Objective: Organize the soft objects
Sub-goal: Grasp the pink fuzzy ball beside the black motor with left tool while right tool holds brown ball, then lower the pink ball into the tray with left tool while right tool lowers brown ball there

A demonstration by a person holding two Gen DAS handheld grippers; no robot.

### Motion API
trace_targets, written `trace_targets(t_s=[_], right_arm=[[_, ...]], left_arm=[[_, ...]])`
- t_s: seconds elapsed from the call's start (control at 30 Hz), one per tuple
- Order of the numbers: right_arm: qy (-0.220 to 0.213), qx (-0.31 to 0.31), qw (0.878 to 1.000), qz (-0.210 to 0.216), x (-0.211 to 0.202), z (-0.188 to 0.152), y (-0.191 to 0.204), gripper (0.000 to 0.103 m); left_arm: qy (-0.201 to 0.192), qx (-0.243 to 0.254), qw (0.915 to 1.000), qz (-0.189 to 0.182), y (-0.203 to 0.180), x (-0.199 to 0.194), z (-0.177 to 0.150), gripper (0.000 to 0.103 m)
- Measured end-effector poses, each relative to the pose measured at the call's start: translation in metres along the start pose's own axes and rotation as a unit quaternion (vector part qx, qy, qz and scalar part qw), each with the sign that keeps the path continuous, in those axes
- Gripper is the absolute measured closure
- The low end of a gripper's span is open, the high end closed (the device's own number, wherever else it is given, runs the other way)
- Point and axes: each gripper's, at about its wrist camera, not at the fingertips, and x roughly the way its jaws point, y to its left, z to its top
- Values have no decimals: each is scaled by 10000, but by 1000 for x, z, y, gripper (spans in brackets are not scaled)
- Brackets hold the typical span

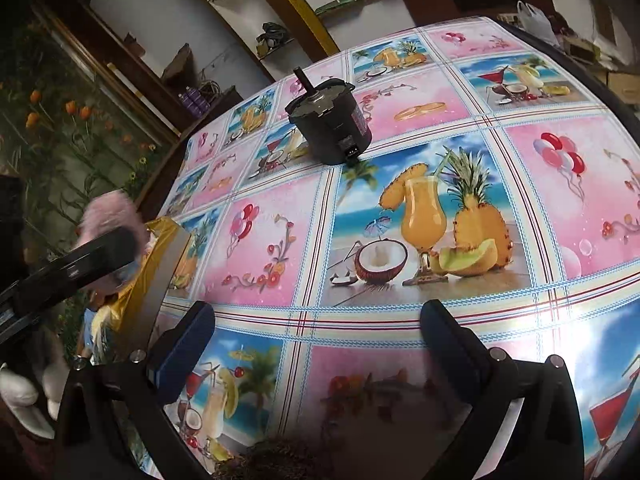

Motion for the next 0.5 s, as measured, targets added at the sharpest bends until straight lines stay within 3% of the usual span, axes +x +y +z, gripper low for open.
trace_targets(t_s=[0.17, 0.37, 0.5], right_arm=[[153, 137, 9995, -245, -10, -4, -5, 1], [125, 265, 9987, -416, -64, -41, 9, 1], [366, 156, 9965, -737, -58, -63, 27, 1]], left_arm=[[-447, -203, 9987, -136, 5, -66, -43, 75], [-1072, -528, 9926, 212, 36, -132, -88, 75], [-1345, -932, 9857, 390, 62, -154, -110, 75]])
